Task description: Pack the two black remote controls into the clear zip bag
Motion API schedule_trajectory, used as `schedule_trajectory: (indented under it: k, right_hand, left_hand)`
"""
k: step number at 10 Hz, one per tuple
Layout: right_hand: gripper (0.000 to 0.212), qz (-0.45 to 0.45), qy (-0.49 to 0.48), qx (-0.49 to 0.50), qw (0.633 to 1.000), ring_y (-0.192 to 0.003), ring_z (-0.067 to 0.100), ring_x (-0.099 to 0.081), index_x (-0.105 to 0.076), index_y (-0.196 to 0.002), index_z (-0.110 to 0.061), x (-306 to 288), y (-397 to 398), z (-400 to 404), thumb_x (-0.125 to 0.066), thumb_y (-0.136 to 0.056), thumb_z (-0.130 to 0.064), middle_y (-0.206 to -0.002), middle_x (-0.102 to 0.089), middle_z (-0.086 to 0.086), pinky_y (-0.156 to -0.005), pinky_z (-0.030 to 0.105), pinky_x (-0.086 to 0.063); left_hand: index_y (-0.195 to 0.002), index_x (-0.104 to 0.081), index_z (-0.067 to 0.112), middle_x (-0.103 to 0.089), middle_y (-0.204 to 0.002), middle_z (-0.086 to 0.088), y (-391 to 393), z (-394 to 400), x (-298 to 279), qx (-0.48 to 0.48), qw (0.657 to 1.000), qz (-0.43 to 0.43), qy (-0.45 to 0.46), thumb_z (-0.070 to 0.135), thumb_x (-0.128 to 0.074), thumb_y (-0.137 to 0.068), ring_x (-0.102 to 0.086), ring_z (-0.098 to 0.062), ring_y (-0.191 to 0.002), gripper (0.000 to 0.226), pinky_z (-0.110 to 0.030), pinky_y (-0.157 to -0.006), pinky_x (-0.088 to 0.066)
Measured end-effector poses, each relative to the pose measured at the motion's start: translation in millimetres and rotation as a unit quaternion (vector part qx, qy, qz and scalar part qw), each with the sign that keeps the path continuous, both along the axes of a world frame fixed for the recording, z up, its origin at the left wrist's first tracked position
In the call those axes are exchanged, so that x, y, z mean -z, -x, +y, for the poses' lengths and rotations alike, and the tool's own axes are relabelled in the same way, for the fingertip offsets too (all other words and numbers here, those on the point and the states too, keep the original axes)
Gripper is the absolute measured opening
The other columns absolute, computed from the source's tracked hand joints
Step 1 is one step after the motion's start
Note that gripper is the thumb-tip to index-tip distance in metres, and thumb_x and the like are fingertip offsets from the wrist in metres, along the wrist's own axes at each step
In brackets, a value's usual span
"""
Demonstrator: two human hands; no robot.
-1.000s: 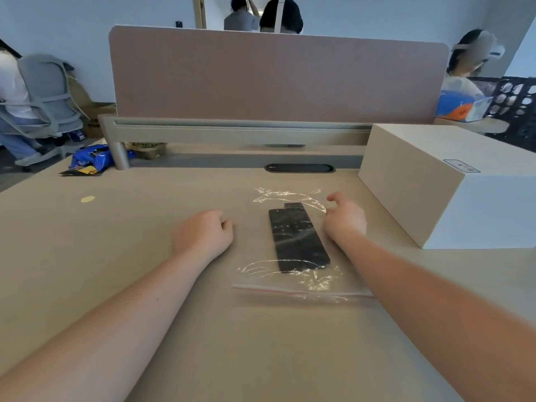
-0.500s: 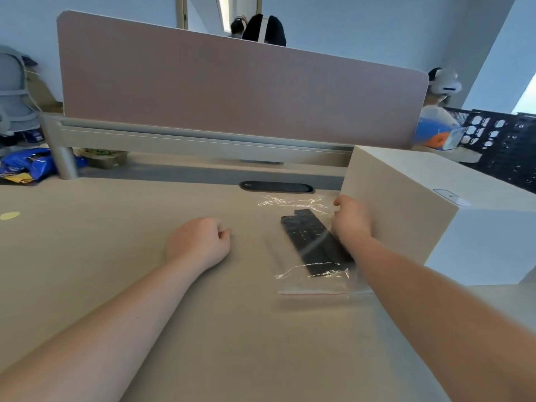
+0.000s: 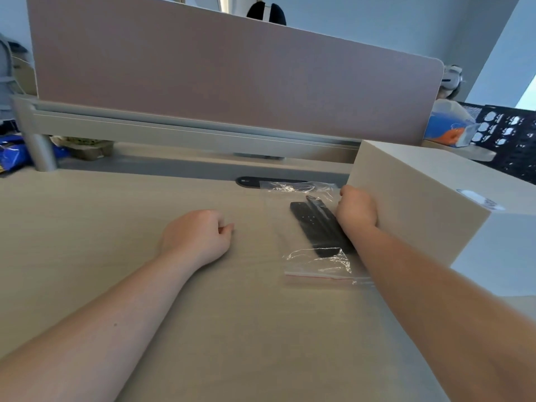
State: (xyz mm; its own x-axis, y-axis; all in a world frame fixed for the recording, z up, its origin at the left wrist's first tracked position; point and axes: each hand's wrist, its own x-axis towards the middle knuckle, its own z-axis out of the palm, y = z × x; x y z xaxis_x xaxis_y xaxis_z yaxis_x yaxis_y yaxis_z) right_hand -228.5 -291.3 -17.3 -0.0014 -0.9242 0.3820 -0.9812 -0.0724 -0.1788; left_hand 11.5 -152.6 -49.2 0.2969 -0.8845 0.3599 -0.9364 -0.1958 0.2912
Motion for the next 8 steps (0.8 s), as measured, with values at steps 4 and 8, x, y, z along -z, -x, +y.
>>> schedule_trajectory:
  k: [4,8]
  right_hand:
    - [0.025,0.119,-0.022,-0.035,0.992,-0.103,0.035,-0.059,-0.056,-0.112,-0.003,-5,23,45,-0.046,-0.089,0.004,-0.113,-0.061,0.018,-0.082,0.040,-0.051]
    - [0.025,0.050,-0.059,-0.043,0.996,-0.091,0.036,-0.062,-0.061,-0.106,-0.006,-15,28,89,-0.045,-0.088,0.000,-0.103,-0.065,0.019,-0.069,0.034,-0.048]
  left_hand:
    - [-0.059,-0.045,0.019,-0.048,-0.063,0.001,7,21,-3,0.019,1.000,-0.014,-0.004,0.040,-0.046,-0.090,-0.045,-0.026,-0.066,0.037,-0.030,-0.055,-0.032]
    - [-0.062,-0.048,0.016,-0.053,-0.067,-0.003,23,69,-6,0.007,1.000,-0.002,-0.029,0.038,-0.046,-0.089,-0.049,-0.030,-0.067,0.035,-0.031,-0.054,-0.035]
